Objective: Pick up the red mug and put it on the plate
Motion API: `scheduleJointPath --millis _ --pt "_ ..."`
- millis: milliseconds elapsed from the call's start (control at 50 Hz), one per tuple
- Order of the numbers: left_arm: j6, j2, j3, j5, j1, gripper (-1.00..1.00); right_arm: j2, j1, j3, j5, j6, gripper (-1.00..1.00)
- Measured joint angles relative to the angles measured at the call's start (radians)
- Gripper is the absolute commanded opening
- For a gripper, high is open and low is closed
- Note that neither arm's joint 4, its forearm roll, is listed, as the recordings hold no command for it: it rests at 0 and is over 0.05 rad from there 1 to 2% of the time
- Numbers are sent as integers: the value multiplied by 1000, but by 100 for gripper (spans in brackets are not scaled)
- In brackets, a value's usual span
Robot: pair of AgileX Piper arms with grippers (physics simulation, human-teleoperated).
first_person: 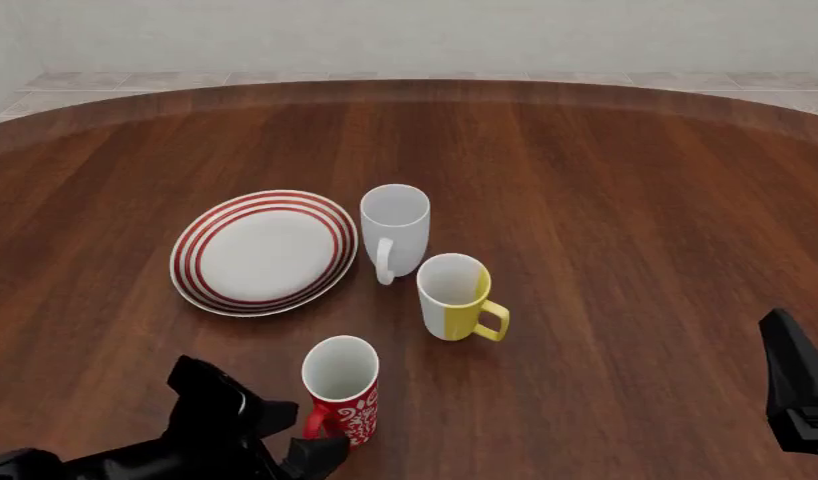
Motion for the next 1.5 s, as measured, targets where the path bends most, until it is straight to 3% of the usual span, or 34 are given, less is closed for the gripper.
scheduleJointPath --millis 80,100,680,980,1340,1500 --pt "-4 12 5 -12 -1 100 0 0 0 0 -1 100" --pt "-5 14 6 -14 -1 -100 0 0 0 -1 -1 100" --pt "9 -42 13 -4 48 -100 0 2 2 -3 -8 100" --pt "97 -192 1 149 129 -100 0 2 2 -3 -9 100" --pt "227 -414 -98 386 208 -100 0 3 1 0 -10 100" --pt "283 -440 -135 420 238 -100 0 3 0 0 -11 100"
